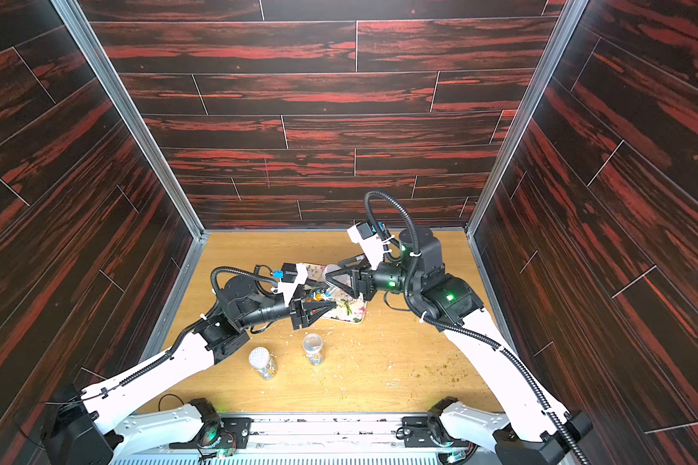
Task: Pour the candies out of the jar
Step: Unscrew the lid from the jar.
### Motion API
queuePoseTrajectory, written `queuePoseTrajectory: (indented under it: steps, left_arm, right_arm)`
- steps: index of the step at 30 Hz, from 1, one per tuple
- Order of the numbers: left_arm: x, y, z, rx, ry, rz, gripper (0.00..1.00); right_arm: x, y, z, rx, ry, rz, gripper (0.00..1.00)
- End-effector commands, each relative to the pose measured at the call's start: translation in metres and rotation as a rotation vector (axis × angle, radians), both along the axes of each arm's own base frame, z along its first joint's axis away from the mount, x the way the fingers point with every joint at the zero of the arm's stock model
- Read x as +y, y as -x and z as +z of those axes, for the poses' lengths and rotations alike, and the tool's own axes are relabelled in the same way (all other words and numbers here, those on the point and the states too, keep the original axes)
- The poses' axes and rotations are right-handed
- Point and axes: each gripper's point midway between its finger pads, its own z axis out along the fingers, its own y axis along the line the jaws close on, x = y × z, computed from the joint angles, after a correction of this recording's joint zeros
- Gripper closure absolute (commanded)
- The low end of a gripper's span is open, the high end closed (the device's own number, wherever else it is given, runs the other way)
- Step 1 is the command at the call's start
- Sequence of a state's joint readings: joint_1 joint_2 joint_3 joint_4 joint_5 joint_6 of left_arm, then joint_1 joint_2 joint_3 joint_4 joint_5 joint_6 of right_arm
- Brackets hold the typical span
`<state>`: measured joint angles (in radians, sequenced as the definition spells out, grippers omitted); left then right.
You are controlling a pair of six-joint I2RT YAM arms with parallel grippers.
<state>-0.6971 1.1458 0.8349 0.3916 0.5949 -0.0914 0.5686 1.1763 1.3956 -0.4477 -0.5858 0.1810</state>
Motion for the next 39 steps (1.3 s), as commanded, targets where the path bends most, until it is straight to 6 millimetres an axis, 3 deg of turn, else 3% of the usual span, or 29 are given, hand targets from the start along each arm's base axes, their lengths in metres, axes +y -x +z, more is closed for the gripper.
queuePoseTrajectory:
  steps: [1, 7, 11, 17, 21, 28, 39]
  left_arm:
    - [0.008, 0.002, 0.014, -0.009, 0.039, 0.015, 0.58]
    - [0.011, 0.003, 0.015, -0.015, 0.035, 0.026, 0.58]
    - [0.012, 0.004, 0.016, -0.022, 0.033, 0.031, 0.58]
    - [0.013, 0.003, 0.013, -0.019, 0.024, 0.036, 0.58]
    - [0.013, 0.002, 0.013, -0.02, 0.023, 0.043, 0.58]
    - [0.013, 0.001, 0.009, -0.012, 0.018, 0.043, 0.58]
    - [0.01, -0.001, 0.008, -0.012, 0.012, 0.039, 0.58]
  right_arm:
    - [-0.009, -0.008, 0.014, -0.161, -0.01, 0.063, 0.61]
    - [-0.012, -0.013, 0.018, -0.196, -0.011, 0.098, 0.53]
    - [-0.015, -0.013, 0.025, -0.185, -0.019, 0.068, 0.27]
    - [-0.026, -0.013, 0.041, -0.019, -0.068, -0.065, 0.1]
    - [-0.035, -0.022, 0.03, 0.142, -0.067, -0.268, 0.09]
    - [-0.032, -0.022, 0.004, 0.288, 0.026, -0.53, 0.1]
    - [-0.005, -0.021, -0.003, 0.351, 0.022, -0.522, 0.1]
